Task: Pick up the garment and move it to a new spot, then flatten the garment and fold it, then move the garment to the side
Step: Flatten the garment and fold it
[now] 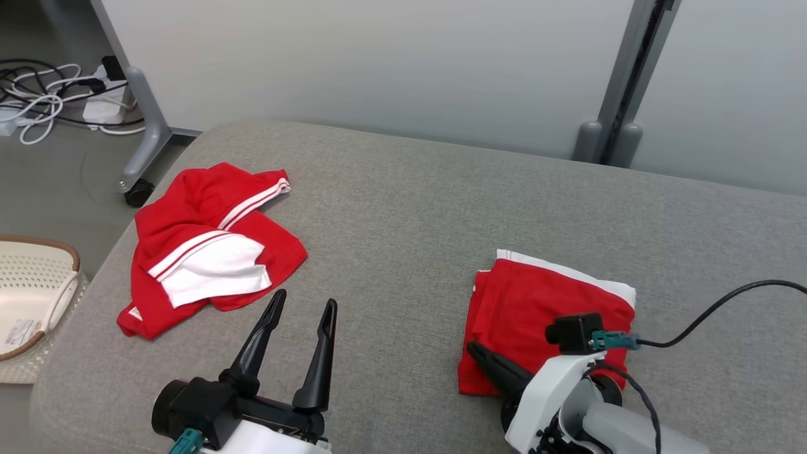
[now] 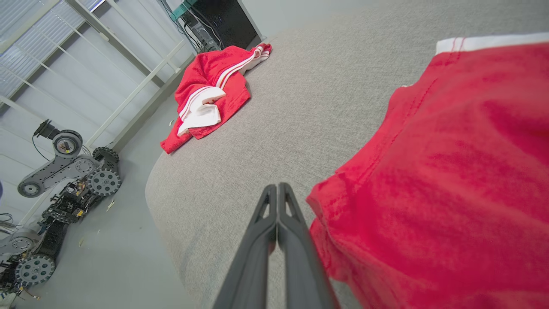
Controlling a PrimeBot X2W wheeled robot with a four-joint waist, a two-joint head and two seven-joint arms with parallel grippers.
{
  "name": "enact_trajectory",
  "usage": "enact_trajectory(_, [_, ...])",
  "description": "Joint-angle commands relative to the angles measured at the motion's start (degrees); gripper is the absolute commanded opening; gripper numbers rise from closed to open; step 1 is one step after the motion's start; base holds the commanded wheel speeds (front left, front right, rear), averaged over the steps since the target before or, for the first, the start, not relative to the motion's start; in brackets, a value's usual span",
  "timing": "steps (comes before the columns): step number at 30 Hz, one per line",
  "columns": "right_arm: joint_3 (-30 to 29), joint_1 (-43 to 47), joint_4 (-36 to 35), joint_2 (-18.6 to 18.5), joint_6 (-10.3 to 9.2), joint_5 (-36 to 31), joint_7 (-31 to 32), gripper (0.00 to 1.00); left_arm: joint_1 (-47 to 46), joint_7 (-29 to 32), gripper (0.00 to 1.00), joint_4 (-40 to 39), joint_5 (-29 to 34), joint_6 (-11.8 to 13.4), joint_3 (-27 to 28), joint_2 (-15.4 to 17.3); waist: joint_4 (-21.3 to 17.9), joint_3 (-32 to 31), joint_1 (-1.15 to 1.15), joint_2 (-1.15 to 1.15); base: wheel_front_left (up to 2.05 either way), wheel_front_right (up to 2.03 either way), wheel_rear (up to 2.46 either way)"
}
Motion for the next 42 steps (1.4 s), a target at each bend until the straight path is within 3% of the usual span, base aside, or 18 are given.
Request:
enact_trajectory(1, [-0.2, -0.9, -1.0, -1.4, 0.01, -0.3, -0.5, 0.0, 0.6, 0.0, 1.0, 0.0, 0.1, -0.2, 0.3, 0.2, -0.9, -0.4, 0.0, 0.0, 0.0, 0.0, 0.0])
enact_trajectory(8, [-3.6, -0.4, -5.4, -6.4, 0.01, -3.3, -1.6, 0.0, 0.7, 0.0, 1.0, -0.7, 0.5, 0.1, 1.9, 0.2, -4.7, -1.2, 0.0, 0.0, 0.0, 0.0, 0.0])
enact_trajectory(9, [-4.6, -0.1, -5.9, -7.3, 0.01, -4.1, -1.7, 0.07, 0.7, 0.0, 1.0, -0.9, 0.6, 0.1, 2.2, 0.2, -5.3, -1.3, 0.0, 0.0, 0.0, 0.0, 0.0])
enact_trajectory(10, [-6.3, 0.1, -6.5, -8.0, 0.01, -5.1, -1.7, 0.27, 0.7, 0.0, 1.0, -1.0, 0.7, 0.1, 2.5, 0.2, -5.9, -1.3, 0.0, 0.0, 0.0, 0.0, 0.0])
enact_trajectory(11, [-6.3, 0.1, -6.5, -8.0, 0.01, -5.1, -1.7, 0.27, 0.7, 0.0, 1.0, -1.0, 0.7, 0.1, 2.5, 0.2, -5.9, -1.3, 0.0, 0.0, 0.0, 0.0, 0.0])
enact_trajectory(12, [-8.0, 0.5, -7.4, -8.7, 0.01, -6.2, -1.7, 0.47, 0.7, 0.0, 1.0, -1.1, 0.9, 0.1, 3.0, 0.2, -6.5, -1.3, 0.0, 0.0, 0.0, 0.0, 0.0])
enact_trajectory(13, [-9.8, 1.2, -8.1, -9.2, 0.01, -7.2, -1.7, 0.8, 0.6, 0.0, 1.0, -1.3, 1.0, 0.1, 3.3, 0.2, -7.0, -1.4, 0.0, 0.0, 0.0, 0.0, 0.0])
enact_trajectory(14, [-11.8, 1.8, -9.0, -9.8, 0.01, -8.4, -1.7, 1.0, 0.6, 0.0, 1.0, -1.3, 1.2, 0.1, 3.7, 0.2, -7.6, -1.3, 0.0, 0.0, 0.0, 0.0, 0.0])
enact_trajectory(21, [-25.1, 8.0, -15.4, -12.5, 0.01, -16.8, -1.7, 1.0, 0.2, 0.0, 1.0, -1.4, 1.6, -0.2, 5.2, 0.2, -10.4, -1.1, 0.0, 0.0, 0.0, 0.0, 0.0])
enact_trajectory(26, [-35.8, 13.3, -20.4, -12.6, 0.01, -24.8, -1.7, 1.0, 0.0, 0.0, 1.0, -1.5, 2.1, -0.2, 6.4, 0.2, -12.3, -1.1, 0.0, 0.0, 0.0, 0.0, 0.0])
enact_trajectory(35, [-58.5, 26.8, -30.8, -6.8, 0.02, -39.7, -1.7, 1.0, 1.3, 0.0, 1.0, -2.1, 2.1, 0.9, 7.9, 0.2, -14.7, -1.4, 0.0, 0.0, 0.0, 0.0, 0.0])
enact_trajectory(42, [-66.6, 33.4, -33.0, -0.9, 0.01, -48.6, -1.7, 1.0, 0.9, 0.0, 1.0, -1.2, 1.9, 1.0, 8.4, 0.2, -15.5, -1.1, 0.0, 0.0, 0.0, 0.0, 0.0])
